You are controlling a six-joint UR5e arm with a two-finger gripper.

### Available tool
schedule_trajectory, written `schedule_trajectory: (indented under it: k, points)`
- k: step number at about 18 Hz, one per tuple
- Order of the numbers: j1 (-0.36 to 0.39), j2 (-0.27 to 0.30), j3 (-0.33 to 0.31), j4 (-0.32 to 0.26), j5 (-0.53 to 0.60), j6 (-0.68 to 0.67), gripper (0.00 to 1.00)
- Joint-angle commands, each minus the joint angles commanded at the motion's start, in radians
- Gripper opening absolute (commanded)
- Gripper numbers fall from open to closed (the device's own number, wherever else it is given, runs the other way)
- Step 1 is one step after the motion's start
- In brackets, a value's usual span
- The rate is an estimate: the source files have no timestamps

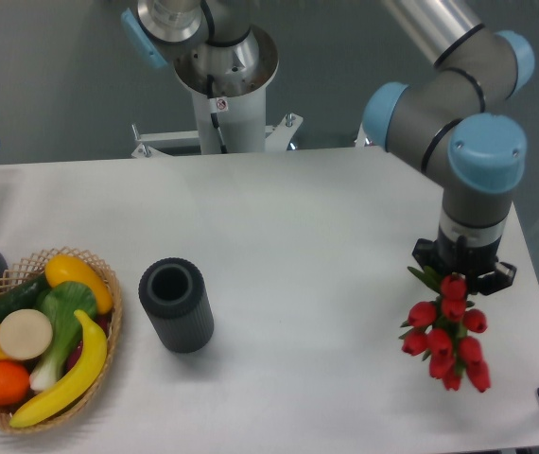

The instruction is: Place the flowers on the table

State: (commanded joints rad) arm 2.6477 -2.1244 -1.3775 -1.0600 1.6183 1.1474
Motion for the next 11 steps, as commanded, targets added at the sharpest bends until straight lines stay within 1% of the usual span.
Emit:
schedule_trajectory:
  k: [3, 5, 6, 7, 8, 9, 10, 11]
  points:
    - [-0.026, -0.02, 0.0, -0.002, 0.018, -0.002, 0.33]
    - [-0.029, -0.022, -0.002, -0.003, 0.015, -0.003, 0.43]
    - [-0.029, -0.022, -0.003, -0.003, 0.011, -0.002, 0.5]
    - [-0.028, -0.02, -0.003, -0.003, 0.008, -0.002, 0.6]
    - [-0.025, -0.017, -0.003, -0.003, 0.006, -0.002, 0.73]
    - [-0.022, -0.017, -0.003, -0.002, 0.006, -0.002, 0.9]
    - [-0.017, -0.014, -0.006, 0.009, 0.003, -0.003, 1.0]
    - [-0.005, -0.008, -0.017, 0.018, 0.0, -0.003, 1.0]
